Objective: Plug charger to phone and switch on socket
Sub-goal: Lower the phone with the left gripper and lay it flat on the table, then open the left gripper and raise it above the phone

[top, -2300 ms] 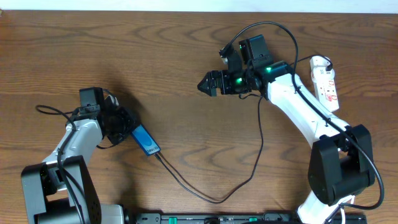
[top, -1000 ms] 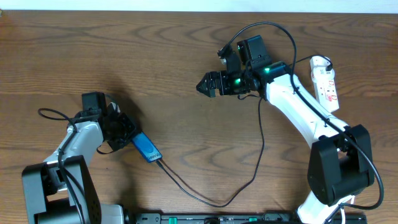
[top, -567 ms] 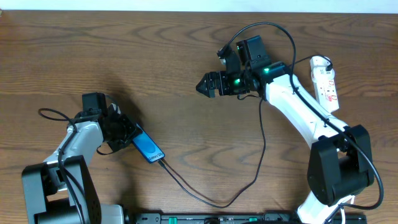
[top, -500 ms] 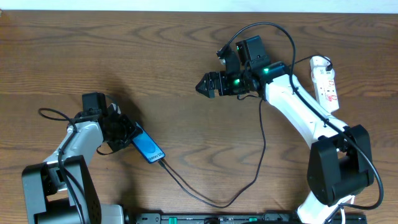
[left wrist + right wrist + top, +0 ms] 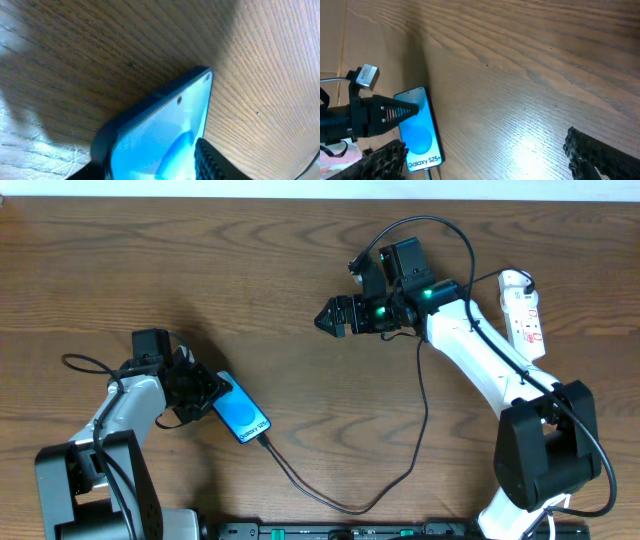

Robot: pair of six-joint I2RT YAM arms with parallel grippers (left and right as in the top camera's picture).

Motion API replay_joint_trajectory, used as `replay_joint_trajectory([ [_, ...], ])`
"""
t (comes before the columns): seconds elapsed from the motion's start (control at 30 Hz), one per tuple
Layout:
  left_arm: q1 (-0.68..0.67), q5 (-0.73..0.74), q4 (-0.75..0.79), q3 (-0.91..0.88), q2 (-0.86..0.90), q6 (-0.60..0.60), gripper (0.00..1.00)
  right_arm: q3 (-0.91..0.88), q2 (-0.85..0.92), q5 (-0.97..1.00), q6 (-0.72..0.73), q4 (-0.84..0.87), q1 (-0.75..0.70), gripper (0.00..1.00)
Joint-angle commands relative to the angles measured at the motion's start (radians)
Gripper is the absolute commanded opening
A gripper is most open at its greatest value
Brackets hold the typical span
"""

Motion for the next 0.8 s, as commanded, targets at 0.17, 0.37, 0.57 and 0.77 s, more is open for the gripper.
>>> replay_joint_trajectory([
  [0.17, -0.002, -0.015, -0.003, -0.004, -0.013, 0.006, 0.54, 0.009, -0.028, 0.002, -0.019, -0.003, 0.005, 0.99],
  [0.37, -0.002, -0.015, -0.002, -0.004, -0.013, 0.006, 0.75, 0.009, -0.028, 0.002, -0.019, -0.003, 0.005, 0.99],
  [0.57, -0.002, -0.04, -0.006, -0.004, -0.013, 0.019, 0.93, 0.009, -0.028, 0.002, -0.019, -0.003, 0.005, 0.99],
  [0.77, -0.002, -0.042, -0.075, 0.033, -0.021, 0.109, 0.93, 0.009, -0.028, 0.021, -0.02, -0.003, 0.005, 0.99],
])
